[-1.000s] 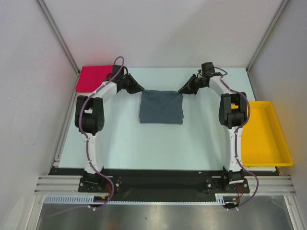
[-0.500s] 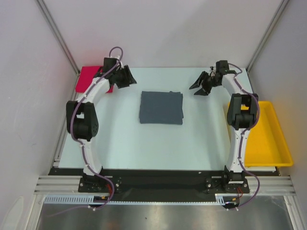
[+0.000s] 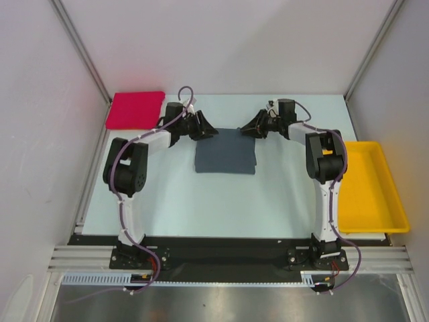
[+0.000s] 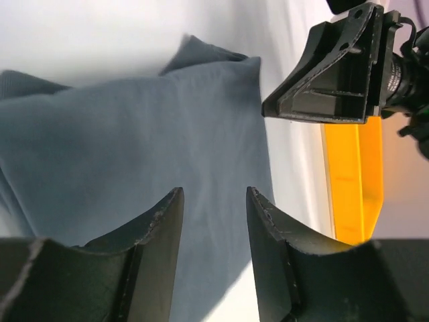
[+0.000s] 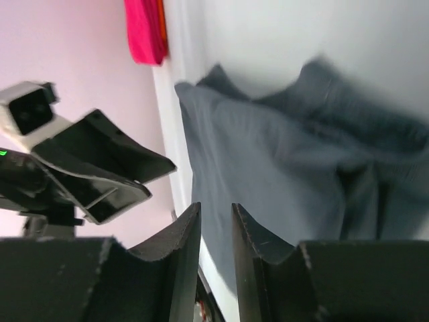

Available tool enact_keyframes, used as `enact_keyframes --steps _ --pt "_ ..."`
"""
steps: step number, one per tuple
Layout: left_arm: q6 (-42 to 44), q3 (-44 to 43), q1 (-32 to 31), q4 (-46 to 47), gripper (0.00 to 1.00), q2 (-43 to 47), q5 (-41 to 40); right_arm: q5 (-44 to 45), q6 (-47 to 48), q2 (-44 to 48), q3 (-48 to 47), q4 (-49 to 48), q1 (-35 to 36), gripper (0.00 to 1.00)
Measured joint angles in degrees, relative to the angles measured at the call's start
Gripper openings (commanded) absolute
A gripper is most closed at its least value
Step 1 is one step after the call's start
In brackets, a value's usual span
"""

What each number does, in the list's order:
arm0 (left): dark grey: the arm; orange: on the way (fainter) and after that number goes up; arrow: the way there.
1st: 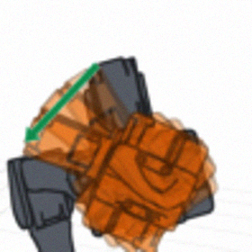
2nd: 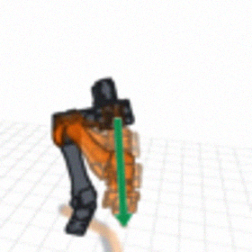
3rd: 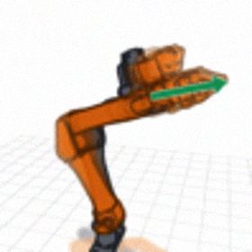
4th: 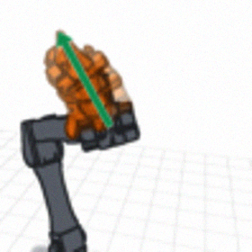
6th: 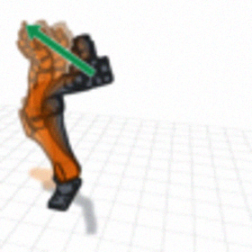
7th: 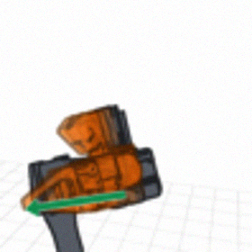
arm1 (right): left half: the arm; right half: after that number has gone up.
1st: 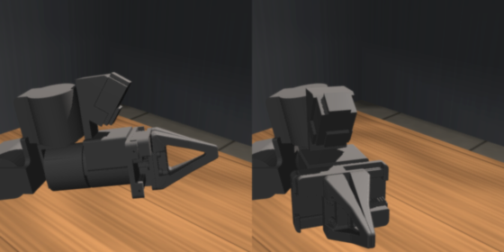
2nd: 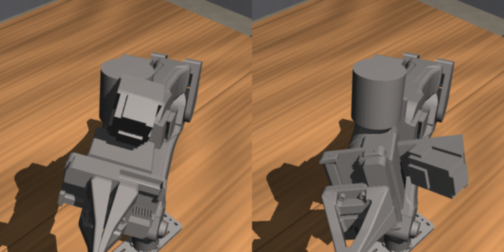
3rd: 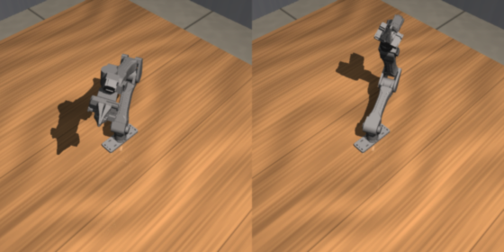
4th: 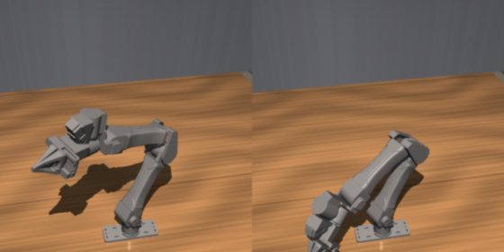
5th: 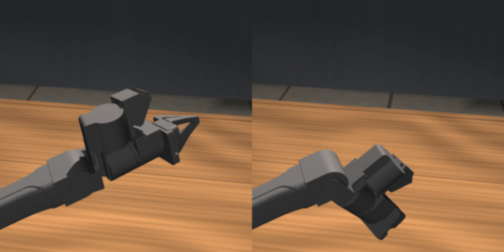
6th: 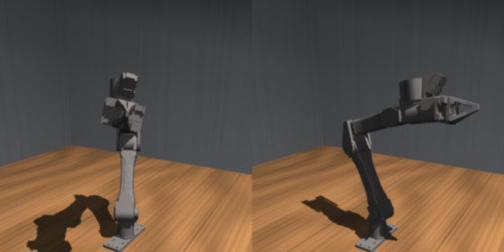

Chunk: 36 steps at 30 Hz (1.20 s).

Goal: Fold and stack the t-shirts
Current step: Fold the tshirt

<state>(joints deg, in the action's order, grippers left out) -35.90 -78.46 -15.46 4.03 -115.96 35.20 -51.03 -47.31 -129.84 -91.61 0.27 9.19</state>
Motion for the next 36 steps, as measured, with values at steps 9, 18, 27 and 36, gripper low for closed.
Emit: enact_keyframes --steps 9,18,27,36 --pt "-3.3 -8.7 1.6 7.5 0.46 -15.0 2.6 -2.1 -14.7 -14.0 -3.7 -20.2 -2.2 0.31" --pt "-1.9 -25.2 5.4 0.8 0.45 -24.6 3.9 -1.5 -11.6 -18.4 -17.6 -9.8 -7.1 0.39" --pt "7.7 -30.8 7.2 -17.9 0.49 -16.1 -2.4 7.1 10.7 -16.5 -37.7 27.5 -10.4 0.61" --pt "7.9 2.6 7.2 -23.5 0.55 31.1 -10.7 31.3 35.7 14.9 -14.3 43.1 8.0 0.81"
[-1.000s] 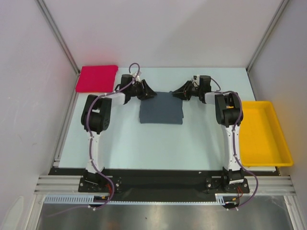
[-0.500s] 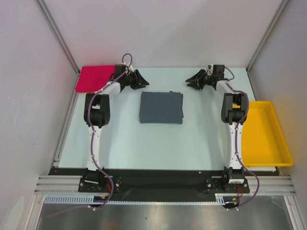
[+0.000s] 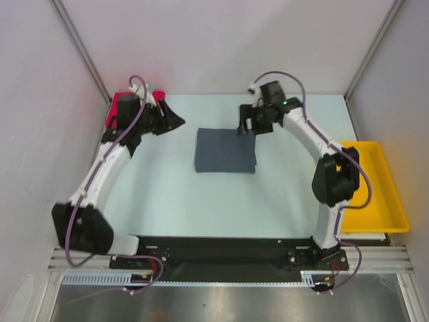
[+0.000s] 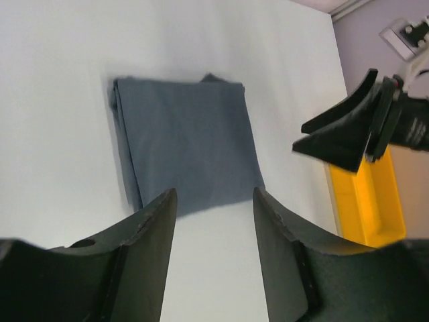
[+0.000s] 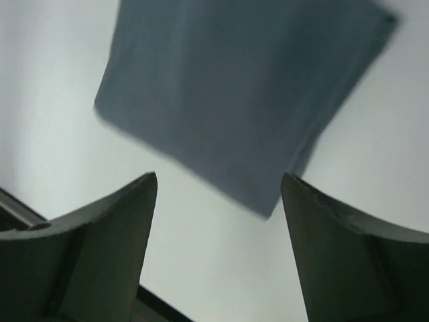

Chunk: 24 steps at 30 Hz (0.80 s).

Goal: Fold and stack the t-shirts
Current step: Fold the tshirt, then neatly place the folded tshirt to the corner

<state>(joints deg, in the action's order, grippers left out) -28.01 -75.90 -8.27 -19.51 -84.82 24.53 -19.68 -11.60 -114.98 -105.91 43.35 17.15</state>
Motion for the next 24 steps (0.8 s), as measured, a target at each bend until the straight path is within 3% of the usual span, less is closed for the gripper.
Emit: enact_keyframes --steps 2,6,9,13,17,24 --pt "-0.7 7.9 0.1 -0.2 0.55 9.0 -1.5 6.1 4.5 7.4 7.4 -2.1 8.0 0.81" --pt "-2.9 21.2 0.6 -1.7 0.55 17.9 -2.1 17.8 14.5 16.7 20.2 -8.8 22.6 0.87" --pt "-4.2 28.7 1.9 -4.6 0.56 20.2 -3.4 25.6 25.7 18.6 28.1 -16.1 31.5 0.94" --pt "-6.9 34.1 7.2 -8.5 0.56 26.6 -6.1 31.7 39.6 15.8 34.4 -22.6 40.2 0.93" --pt "-10.4 34.9 11.9 -9.0 0.57 31.8 -7.8 35.6 49.2 6.9 33.1 -27.1 43.9 0.87" --pt "-13.2 37.8 15.7 -8.7 0.57 30.4 -5.8 40.7 59.1 -2.5 27.8 -34.4 43.6 0.72"
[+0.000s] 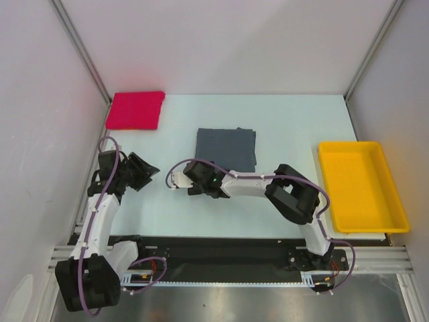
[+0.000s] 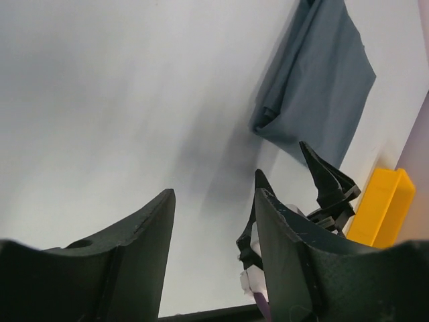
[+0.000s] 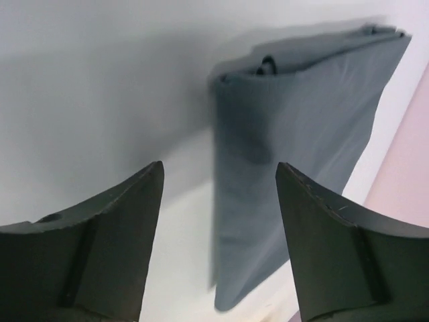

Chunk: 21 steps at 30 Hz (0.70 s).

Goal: Fold and stack the t-shirts
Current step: Neatly place the folded tshirt to the corner

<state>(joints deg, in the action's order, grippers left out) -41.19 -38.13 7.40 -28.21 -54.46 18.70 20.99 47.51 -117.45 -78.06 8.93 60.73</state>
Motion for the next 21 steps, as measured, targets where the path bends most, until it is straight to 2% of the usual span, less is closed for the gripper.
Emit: enact_keyframes --steps 2,7,9,10,12,13,14,16,19,21 --pt "-0.2 0.6 1.6 -0.1 0.57 -0.1 0.4 0.2 1.8 -1.6 -0.9 -1.5 -0.4 0.66" --pt "-0.2 0.7 5.5 0.7 0.59 -1.9 2.7 0.4 4.7 -4.6 -3.8 -2.3 -1.6 0.61" --pt "-0.3 0.7 6.8 1.0 0.60 -3.3 3.3 -0.1 5.3 -4.9 -4.2 -2.4 -2.3 0.54" --pt "-0.3 0.7 7.2 1.2 0.64 -4.0 3.7 -0.6 5.6 -4.9 -4.2 -2.3 -2.8 0.47" --pt "-0.4 0.8 7.7 1.8 0.69 -5.5 4.6 -1.4 5.9 -5.2 -4.3 -2.1 -3.5 0.41" --pt "-0.4 0.8 7.8 2.3 0.79 -6.2 5.0 -2.1 6.1 -5.4 -4.6 -1.9 -4.0 0.38" --pt "-0.8 0.8 7.8 3.1 0.80 -7.3 5.9 -2.8 6.2 -5.7 -4.9 -1.6 -4.4 0.33" --pt "-1.0 0.9 7.9 4.1 0.83 -8.6 7.1 -4.3 6.1 -5.8 -5.4 -0.9 -5.0 0.29" --pt "-2.8 1.7 7.9 8.9 0.87 -12.2 10.3 -6.8 6.0 -5.8 -6.3 0.4 -5.8 0.13" --pt "-4.4 2.6 7.9 12.5 0.89 -15.0 12.4 -8.7 5.4 -5.9 -7.5 1.8 -6.5 0.08"
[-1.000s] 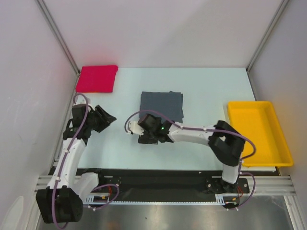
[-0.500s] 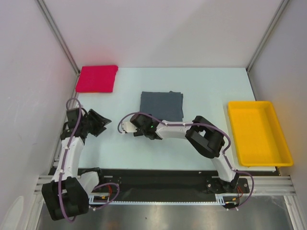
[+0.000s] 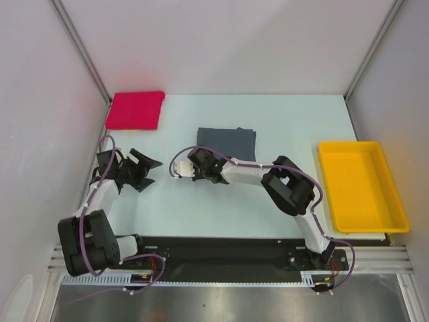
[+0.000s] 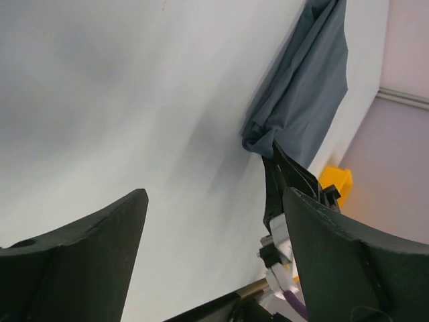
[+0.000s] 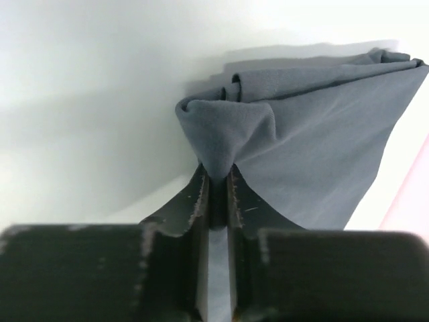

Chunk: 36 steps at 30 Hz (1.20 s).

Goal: Fold and stack the t-shirts
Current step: Neatly place the folded tshirt to the corner

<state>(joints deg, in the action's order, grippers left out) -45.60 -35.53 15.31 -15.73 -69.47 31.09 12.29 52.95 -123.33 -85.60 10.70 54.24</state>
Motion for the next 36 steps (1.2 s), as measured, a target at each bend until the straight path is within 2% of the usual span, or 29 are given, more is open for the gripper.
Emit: enact_keyframes --steps 4,10,18,26,36 --pt "-3.7 0.6 0.0 7.2 1.00 -8.5 4.6 -3.7 -1.0 0.0 -1.9 1.8 -1.3 0.00" --pt "-9.9 0.0 -1.6 19.4 1.00 -19.5 9.7 -6.0 -2.0 0.1 -2.0 2.5 -1.9 0.00" --pt "-16.6 -6.0 -11.6 30.1 1.00 -30.2 10.0 -8.5 -3.4 3.5 -0.8 3.8 -3.5 0.00" --pt "-20.4 -14.7 -16.3 33.7 1.00 -39.1 9.2 -11.5 -5.2 8.0 -0.6 4.1 -6.3 0.00" --pt "-24.2 -25.4 -22.5 34.0 1.00 -47.7 7.8 -15.5 -8.2 8.6 -0.6 4.0 -8.9 0.00"
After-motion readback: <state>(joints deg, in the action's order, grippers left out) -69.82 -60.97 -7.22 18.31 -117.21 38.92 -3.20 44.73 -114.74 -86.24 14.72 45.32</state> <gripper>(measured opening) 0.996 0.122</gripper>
